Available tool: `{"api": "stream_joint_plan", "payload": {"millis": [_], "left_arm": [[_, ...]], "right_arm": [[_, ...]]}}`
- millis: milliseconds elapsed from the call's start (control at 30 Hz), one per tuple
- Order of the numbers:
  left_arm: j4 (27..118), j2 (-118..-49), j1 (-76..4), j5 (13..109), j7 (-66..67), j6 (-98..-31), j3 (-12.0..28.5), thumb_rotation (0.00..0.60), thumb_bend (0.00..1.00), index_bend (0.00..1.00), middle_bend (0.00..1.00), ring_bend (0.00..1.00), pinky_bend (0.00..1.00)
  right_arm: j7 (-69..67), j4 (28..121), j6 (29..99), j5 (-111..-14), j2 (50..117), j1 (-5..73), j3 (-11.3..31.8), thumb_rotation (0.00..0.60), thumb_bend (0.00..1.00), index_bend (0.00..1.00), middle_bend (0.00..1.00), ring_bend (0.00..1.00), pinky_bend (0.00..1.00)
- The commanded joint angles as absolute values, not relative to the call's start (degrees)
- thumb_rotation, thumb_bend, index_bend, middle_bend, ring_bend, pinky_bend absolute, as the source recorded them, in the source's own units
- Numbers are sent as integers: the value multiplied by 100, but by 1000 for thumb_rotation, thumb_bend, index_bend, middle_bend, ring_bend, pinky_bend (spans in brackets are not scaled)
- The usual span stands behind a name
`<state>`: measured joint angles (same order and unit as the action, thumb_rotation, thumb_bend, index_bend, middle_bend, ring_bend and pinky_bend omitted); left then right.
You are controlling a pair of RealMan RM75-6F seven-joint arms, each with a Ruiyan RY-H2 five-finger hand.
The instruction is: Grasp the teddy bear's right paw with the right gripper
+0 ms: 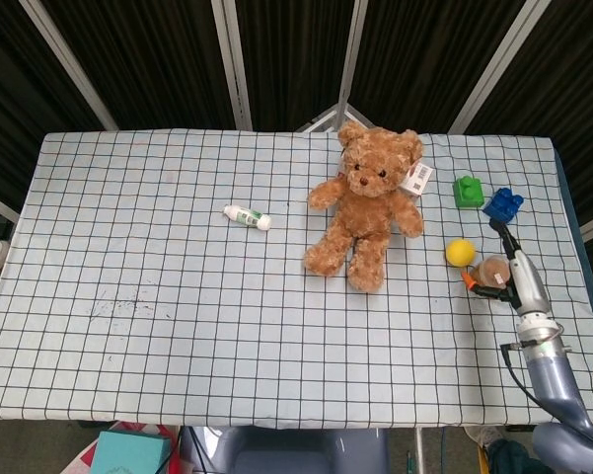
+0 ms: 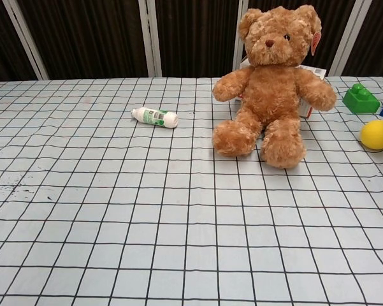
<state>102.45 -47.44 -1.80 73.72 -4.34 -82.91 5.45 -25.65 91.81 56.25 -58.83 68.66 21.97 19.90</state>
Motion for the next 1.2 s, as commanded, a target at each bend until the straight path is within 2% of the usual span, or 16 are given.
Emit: {"api": "stream_joint_plan", "payload": {"millis": [33, 233, 533, 867, 1200], "left_arm": [[10239, -4745, -188, 7358, -433, -8269, 547, 600, 172, 205, 62, 12, 136], [10217, -4744, -206, 7299, -446, -8227, 567, 600, 173, 205, 62, 12, 136], [10211, -4742, -227, 7296, -443, -8171, 560, 600, 173, 205, 62, 12, 136], [10121, -4711, -242, 7175, -592, -8092, 608, 600, 173, 205, 62, 12, 136], [10060, -4703, -269, 7098, -654, -8006, 633, 600, 173, 205, 62, 12, 136]], "right_arm": [[-2132, 8931, 5334, -5425, 7168, 2588, 2177, 600, 306, 32, 82, 24, 0], [-1468, 8686, 5138, -4706, 7558, 3063, 2247, 600, 306, 33, 82, 24, 0], [-389, 8419, 5270, -3543, 8143, 3706, 2319, 600, 306, 86, 110, 54, 0], [339, 7698, 5291, -2604, 8694, 4343, 2518, 600, 306, 158, 217, 116, 0], [589, 6970, 5342, -2223, 9103, 4581, 2658, 600, 307, 307, 360, 218, 0]]}}
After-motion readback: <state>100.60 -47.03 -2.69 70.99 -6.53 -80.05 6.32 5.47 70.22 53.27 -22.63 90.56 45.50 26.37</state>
